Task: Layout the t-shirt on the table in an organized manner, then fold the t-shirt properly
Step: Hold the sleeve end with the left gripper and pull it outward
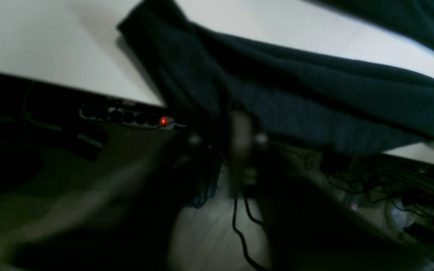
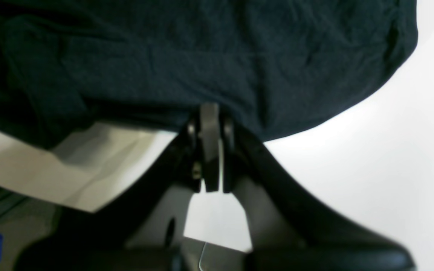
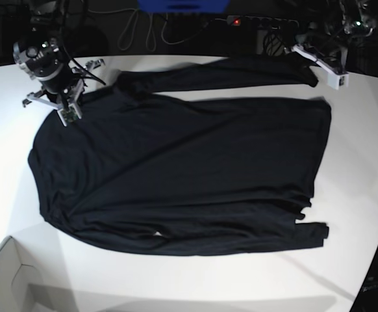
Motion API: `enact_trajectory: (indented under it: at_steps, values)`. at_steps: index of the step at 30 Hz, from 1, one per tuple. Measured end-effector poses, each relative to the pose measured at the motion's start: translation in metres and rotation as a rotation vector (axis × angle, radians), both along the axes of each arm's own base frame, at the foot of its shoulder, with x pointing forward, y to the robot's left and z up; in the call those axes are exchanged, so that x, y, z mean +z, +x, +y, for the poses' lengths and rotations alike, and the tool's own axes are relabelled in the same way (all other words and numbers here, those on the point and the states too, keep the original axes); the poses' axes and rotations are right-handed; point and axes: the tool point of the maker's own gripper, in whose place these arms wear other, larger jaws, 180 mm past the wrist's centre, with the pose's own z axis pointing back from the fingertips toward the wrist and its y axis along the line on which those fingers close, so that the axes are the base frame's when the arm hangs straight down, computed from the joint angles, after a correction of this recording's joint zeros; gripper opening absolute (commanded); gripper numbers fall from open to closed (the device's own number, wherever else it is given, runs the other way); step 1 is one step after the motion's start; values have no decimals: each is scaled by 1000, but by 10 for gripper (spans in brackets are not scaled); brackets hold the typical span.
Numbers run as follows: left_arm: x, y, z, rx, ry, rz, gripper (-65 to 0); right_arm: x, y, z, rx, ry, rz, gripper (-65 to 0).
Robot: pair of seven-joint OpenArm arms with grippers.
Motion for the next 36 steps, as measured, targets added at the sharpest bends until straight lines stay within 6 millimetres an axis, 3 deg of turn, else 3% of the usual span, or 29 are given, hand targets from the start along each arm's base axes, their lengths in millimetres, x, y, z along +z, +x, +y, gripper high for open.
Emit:
enact_trajectory:
  at_steps: [6,11,22,26,28,30,32,36]
  values:
    - [5,3,-1,-2,-1,-14,-648,-1,-1,0,0,0,3,-650]
    - [42,14,6,39,42,-123,-648,-1,-1,0,0,0,3,-650]
    - [93,19,69,249,60,-286,-648,-1,-2,0,-1,-1,8,-650]
    - [98,27,67,240,33,-314,-645,-2,-3,0,-1,-1,9,-650]
    - [90,25,63,236,10,-293,-643,-1,-2,0,-1,0,8,-650]
    - [73,16,54,221,-26,-226,-607,-1,-3,0,-1,0,7,-650]
    - [59,5,46,207,-55,-157,-528,-2,-3,0,0,1,8,-650]
    - [55,0,48,204,-33,-134,-340,-3,-6,0,0,0,15,-650]
